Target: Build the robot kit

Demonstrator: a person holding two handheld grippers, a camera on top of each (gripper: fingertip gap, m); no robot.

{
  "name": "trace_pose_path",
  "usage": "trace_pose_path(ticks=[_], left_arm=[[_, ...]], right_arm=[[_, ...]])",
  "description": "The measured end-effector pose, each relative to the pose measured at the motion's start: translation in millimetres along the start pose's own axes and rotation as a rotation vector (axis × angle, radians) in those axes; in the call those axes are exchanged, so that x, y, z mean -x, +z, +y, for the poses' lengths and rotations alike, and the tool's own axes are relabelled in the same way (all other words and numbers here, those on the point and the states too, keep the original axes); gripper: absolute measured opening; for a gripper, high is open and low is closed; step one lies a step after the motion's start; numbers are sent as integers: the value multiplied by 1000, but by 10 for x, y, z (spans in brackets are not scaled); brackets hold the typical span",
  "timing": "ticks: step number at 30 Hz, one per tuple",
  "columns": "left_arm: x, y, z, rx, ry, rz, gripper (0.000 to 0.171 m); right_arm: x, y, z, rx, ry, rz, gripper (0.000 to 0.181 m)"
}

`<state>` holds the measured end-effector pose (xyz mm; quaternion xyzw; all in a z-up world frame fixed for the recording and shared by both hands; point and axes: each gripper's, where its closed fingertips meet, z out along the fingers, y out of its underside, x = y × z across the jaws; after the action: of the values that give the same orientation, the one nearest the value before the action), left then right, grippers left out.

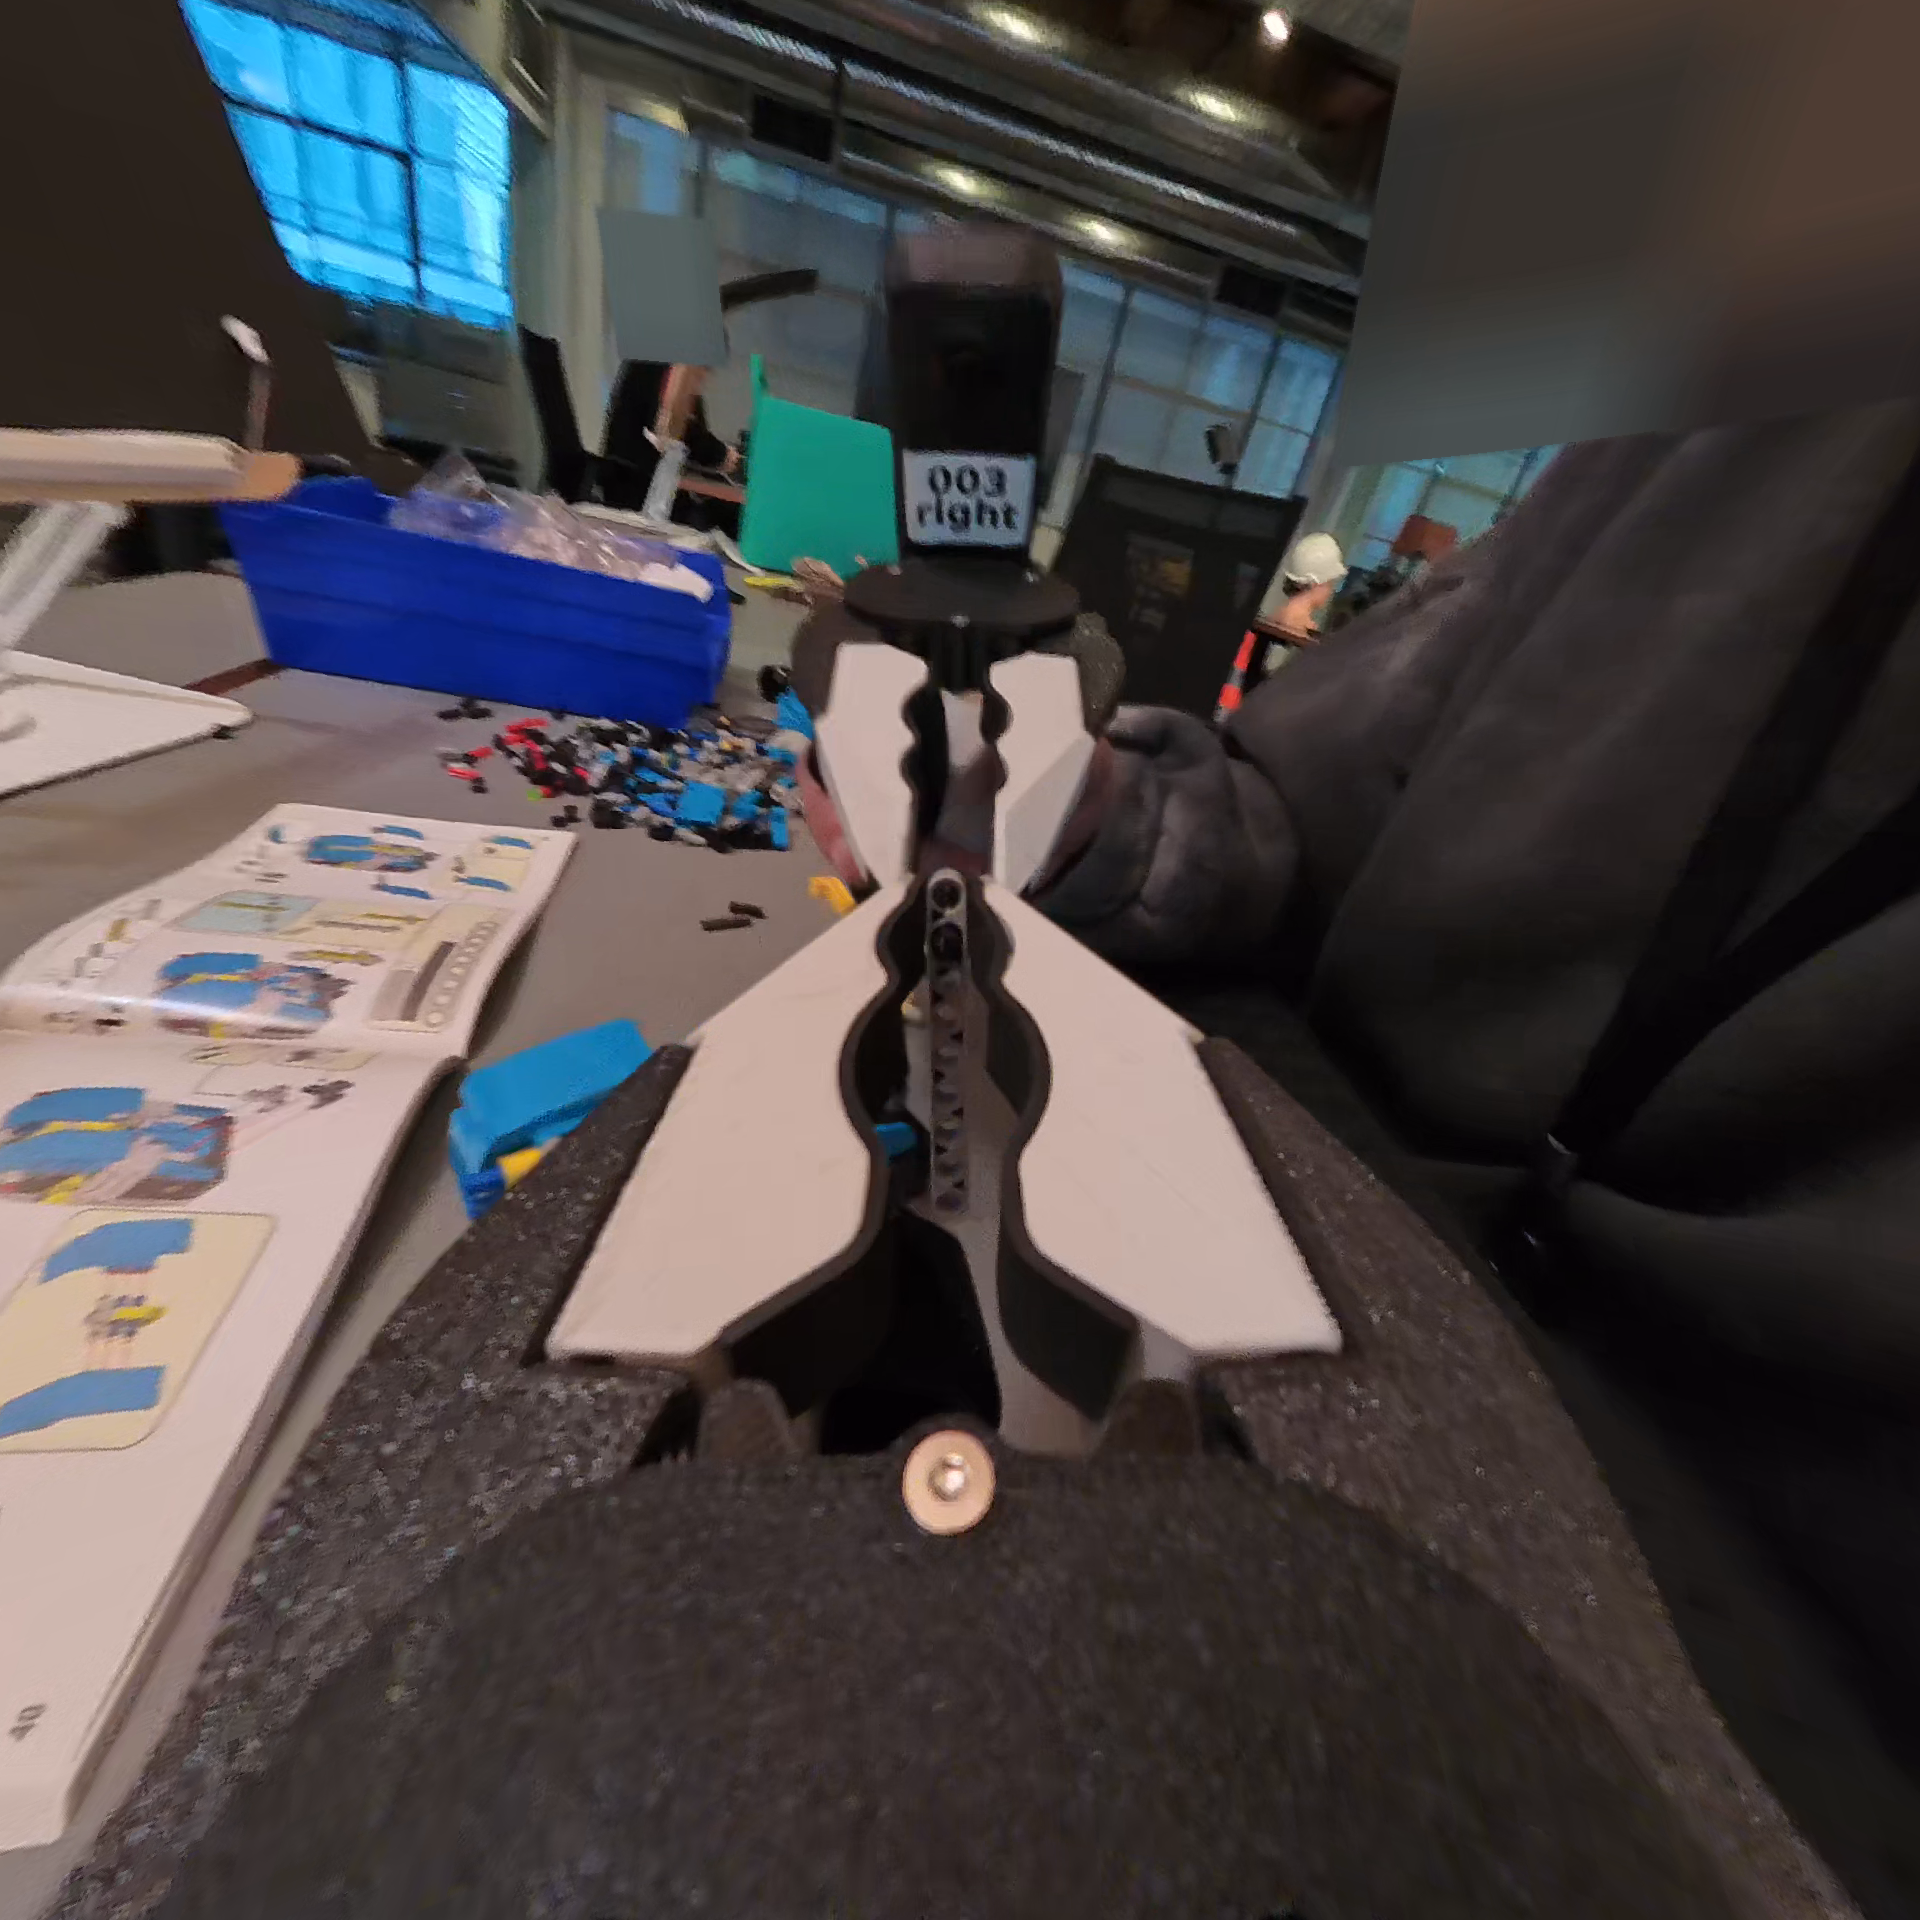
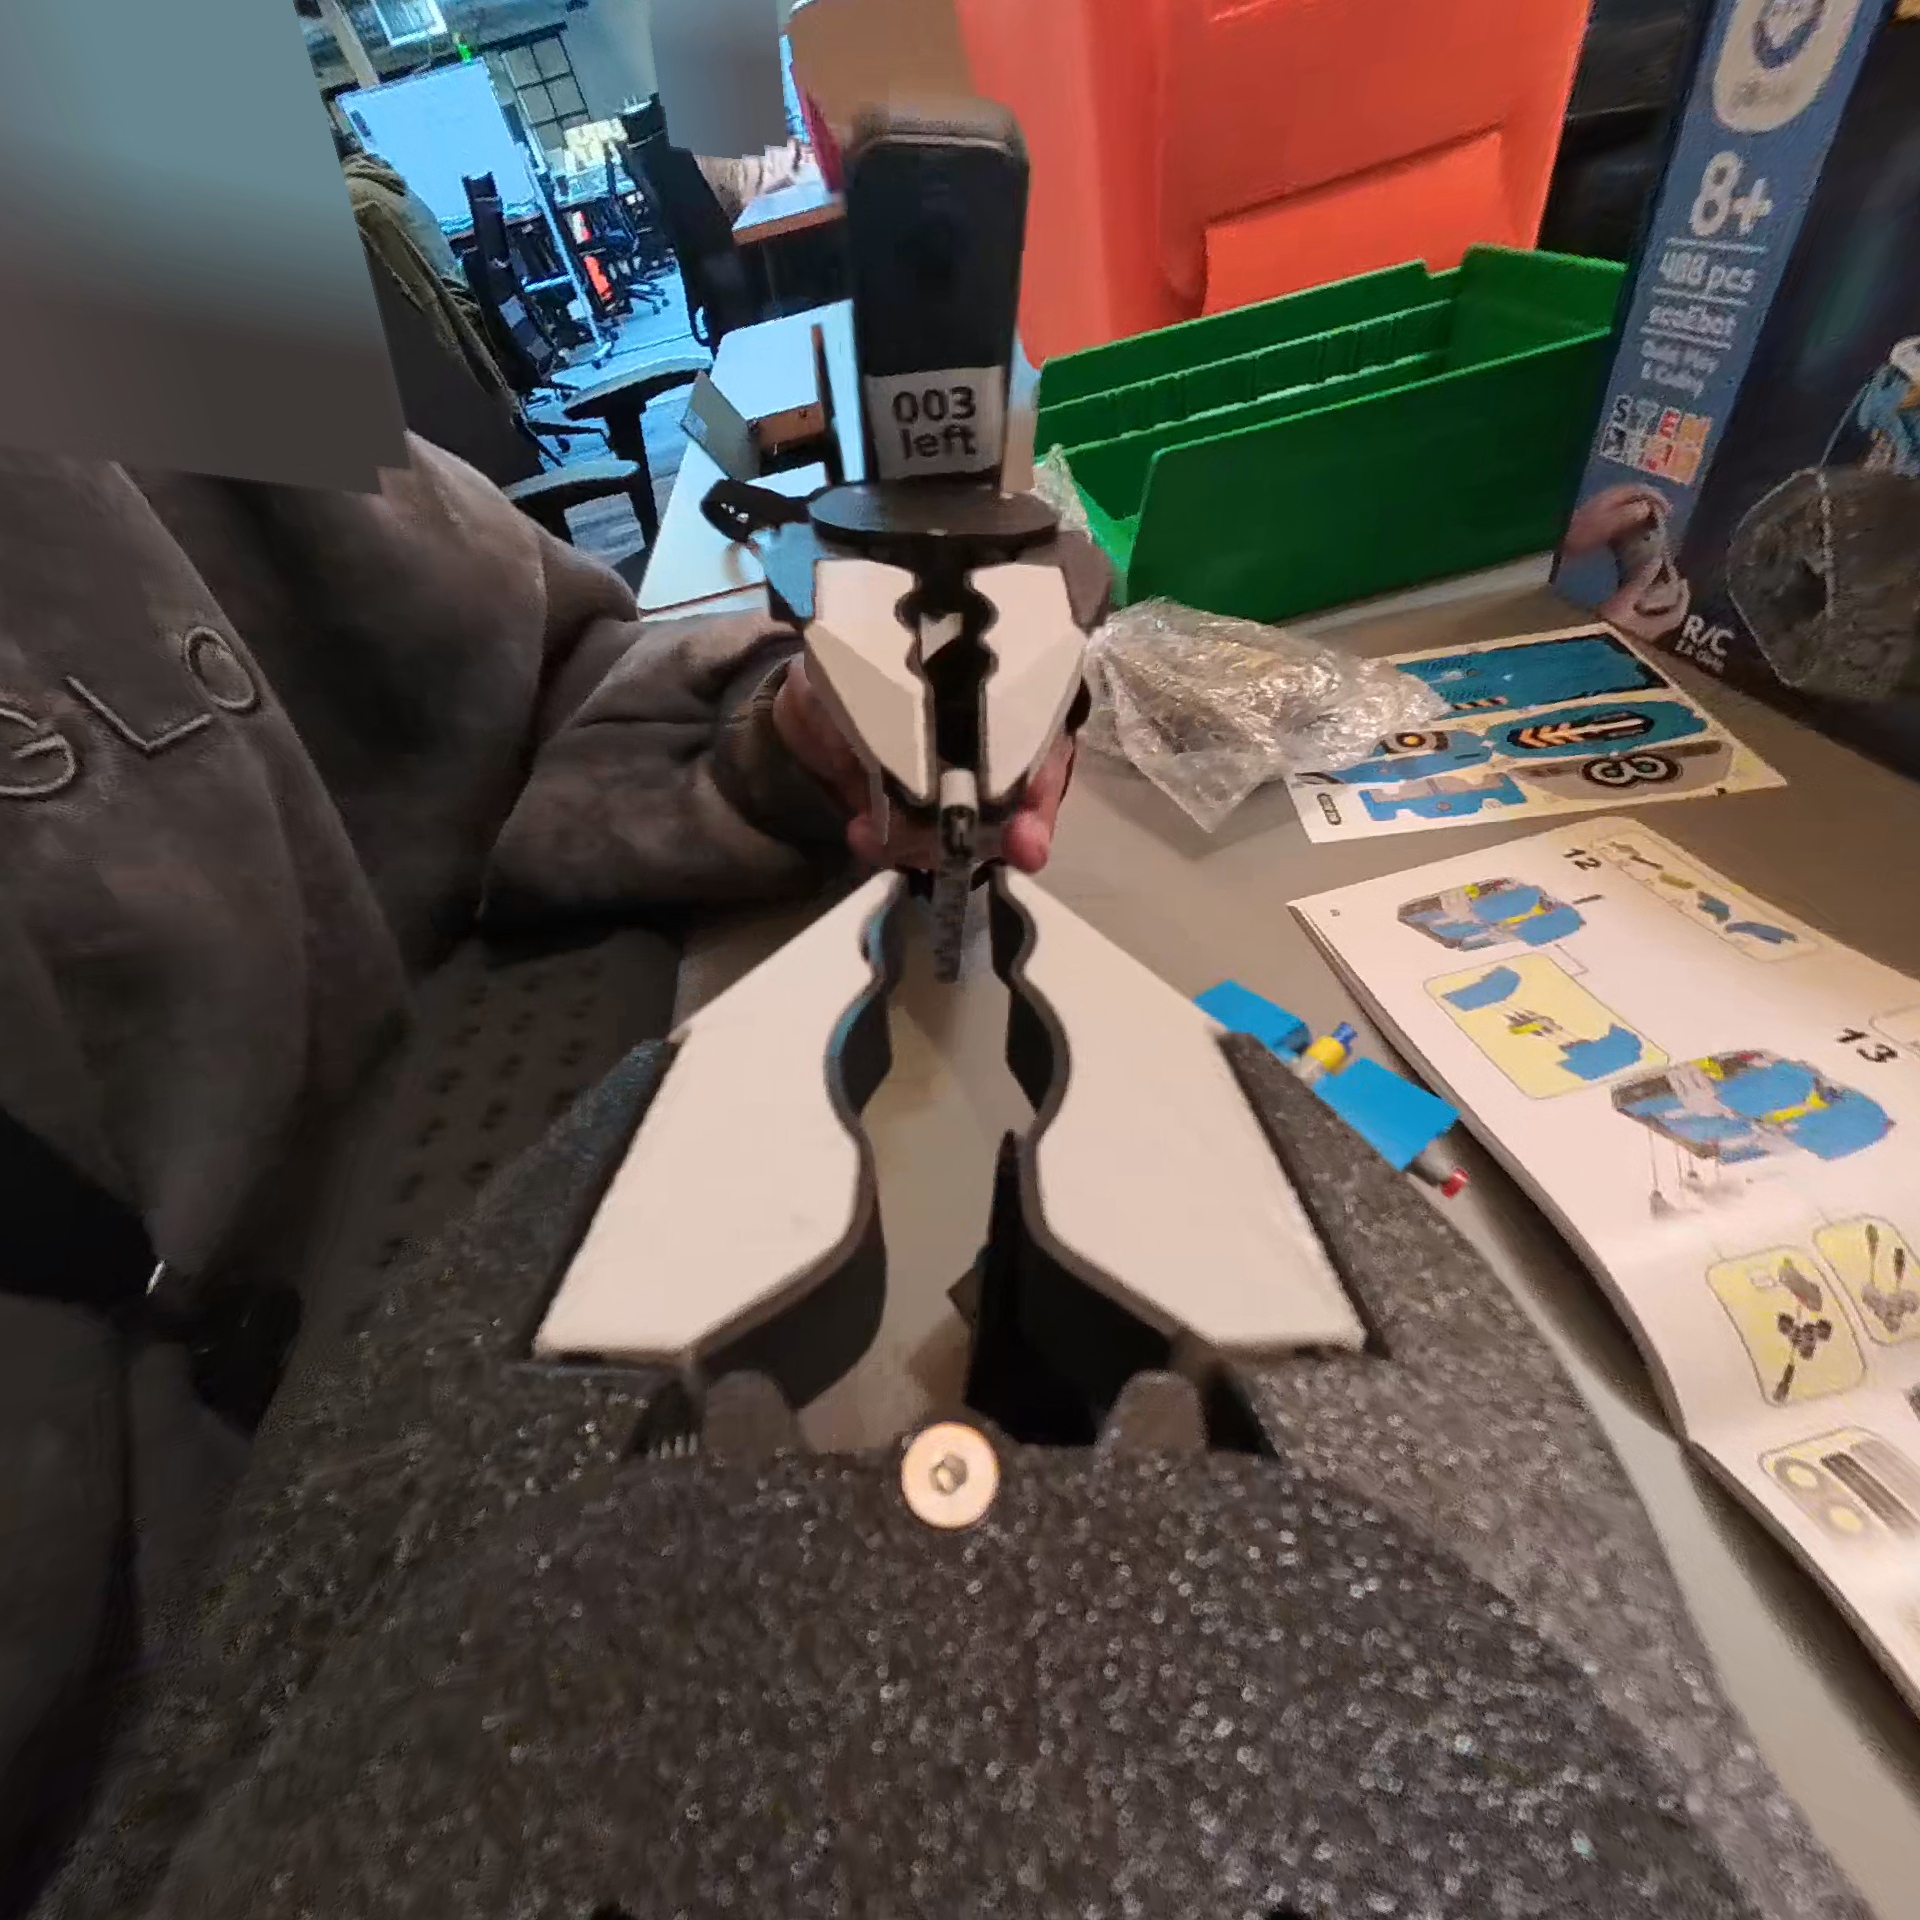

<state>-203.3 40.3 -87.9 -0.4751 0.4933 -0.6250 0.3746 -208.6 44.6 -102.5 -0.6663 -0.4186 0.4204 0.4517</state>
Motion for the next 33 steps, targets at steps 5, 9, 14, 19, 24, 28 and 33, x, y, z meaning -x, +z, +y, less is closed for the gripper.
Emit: trace_pose_path(ticks=[5, 9, 14, 19, 24, 28, 33], left_arm=[[-51, 48, 182, 112, 15, 29, 7], [-50, 78, 253, 158, 45, 12, 7], [-37, 95, 298, 180, 45, 3, 6], [-41, 123, 309, 178, 27, 1, 7], [-30, 114, 307, 177, 4, 6, 6], [-43, 120, 305, 175, 4, 12, 7], [-53, 135, 321, 177, -2, 15, 7]], right_arm=[[62, -12, 72, 50, -9, -17, 13], [49, -25, 151, 92, -28, -8, 4], [39, -29, 202, 119, -4, 0, 4], [40, -56, 218, 98, 0, 16, 3], [37, -29, 312, 110, 47, 24, 10], [48, -32, 284, 107, 28, 26, 4], [52, -14, 339, 126, 45, 19, 7]])
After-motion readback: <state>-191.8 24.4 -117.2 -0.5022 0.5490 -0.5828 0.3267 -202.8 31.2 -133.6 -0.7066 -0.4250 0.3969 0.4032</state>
